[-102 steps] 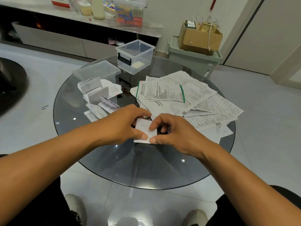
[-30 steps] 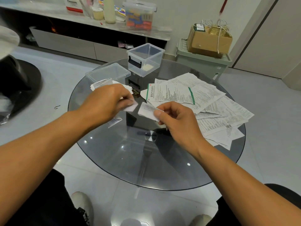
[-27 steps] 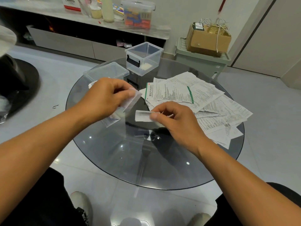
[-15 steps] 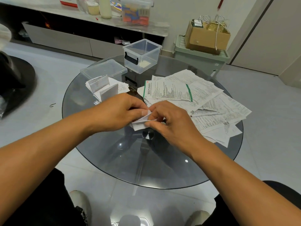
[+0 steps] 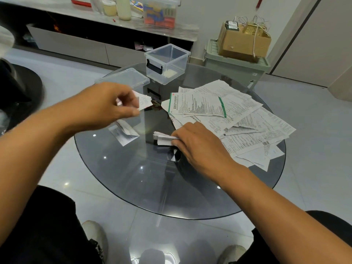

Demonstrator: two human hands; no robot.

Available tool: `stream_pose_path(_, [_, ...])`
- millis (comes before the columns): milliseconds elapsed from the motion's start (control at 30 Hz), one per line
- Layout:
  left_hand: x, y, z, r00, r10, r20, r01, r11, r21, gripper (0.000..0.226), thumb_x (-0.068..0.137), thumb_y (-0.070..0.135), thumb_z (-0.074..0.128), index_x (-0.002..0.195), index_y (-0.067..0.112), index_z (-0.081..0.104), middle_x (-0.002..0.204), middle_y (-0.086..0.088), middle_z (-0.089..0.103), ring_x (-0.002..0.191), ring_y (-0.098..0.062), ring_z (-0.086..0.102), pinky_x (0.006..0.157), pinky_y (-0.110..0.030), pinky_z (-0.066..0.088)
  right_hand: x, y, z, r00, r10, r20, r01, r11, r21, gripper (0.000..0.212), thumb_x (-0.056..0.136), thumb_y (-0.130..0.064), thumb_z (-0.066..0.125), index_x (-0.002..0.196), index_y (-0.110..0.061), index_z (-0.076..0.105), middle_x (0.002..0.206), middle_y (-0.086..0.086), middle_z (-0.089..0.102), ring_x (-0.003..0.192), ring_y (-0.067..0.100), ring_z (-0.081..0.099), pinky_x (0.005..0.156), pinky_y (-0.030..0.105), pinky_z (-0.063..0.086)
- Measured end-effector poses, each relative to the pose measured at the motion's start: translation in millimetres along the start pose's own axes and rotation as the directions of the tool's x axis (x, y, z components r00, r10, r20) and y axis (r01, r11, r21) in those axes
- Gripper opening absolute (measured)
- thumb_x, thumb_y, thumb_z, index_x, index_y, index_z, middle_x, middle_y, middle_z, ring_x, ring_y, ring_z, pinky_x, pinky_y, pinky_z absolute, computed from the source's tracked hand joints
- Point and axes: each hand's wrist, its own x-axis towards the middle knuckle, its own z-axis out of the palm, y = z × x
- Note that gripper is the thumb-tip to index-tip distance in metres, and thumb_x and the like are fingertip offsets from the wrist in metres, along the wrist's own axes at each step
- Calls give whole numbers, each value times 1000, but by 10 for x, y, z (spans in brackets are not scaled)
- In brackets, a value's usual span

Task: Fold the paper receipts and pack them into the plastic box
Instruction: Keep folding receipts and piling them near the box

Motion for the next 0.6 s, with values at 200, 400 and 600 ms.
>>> stream_pose_path(200, [-53, -148, 68, 960, -257, 113, 254, 966, 40, 31, 75, 47, 84, 92, 27, 67, 88, 4, 71, 70, -18, 70, 67, -35, 58, 7, -33, 55, 1000, 31, -3, -31, 998, 56, 21, 107, -34, 50, 100, -17, 61, 96, 0, 55, 85, 21, 49, 72, 44, 45])
stream_pose_path(400, [-55, -122, 221, 937, -315, 153, 306, 949, 80, 52, 77, 32, 88, 117, 23, 56, 108, -4, 63, 71, -20, 71, 70, -33, 56, -4, -123, -22, 967, 252, 22, -227, 823, 521, 7, 104, -34, 58, 109, -29, 61, 97, -12, 66, 89, 6, 60, 73, 25, 48])
stream_pose_path(600, [-53, -56, 300, 939, -287, 188, 299, 953, -39, 24, 80, 26, 85, 89, 14, 66, 88, -6, 72, 73, -20, 72, 78, -40, 61, -5, -180, -45, 943, 326, 68, -279, 662, 696, 12, 102, -32, 62, 95, -24, 65, 82, -7, 66, 67, -1, 58, 60, 12, 44])
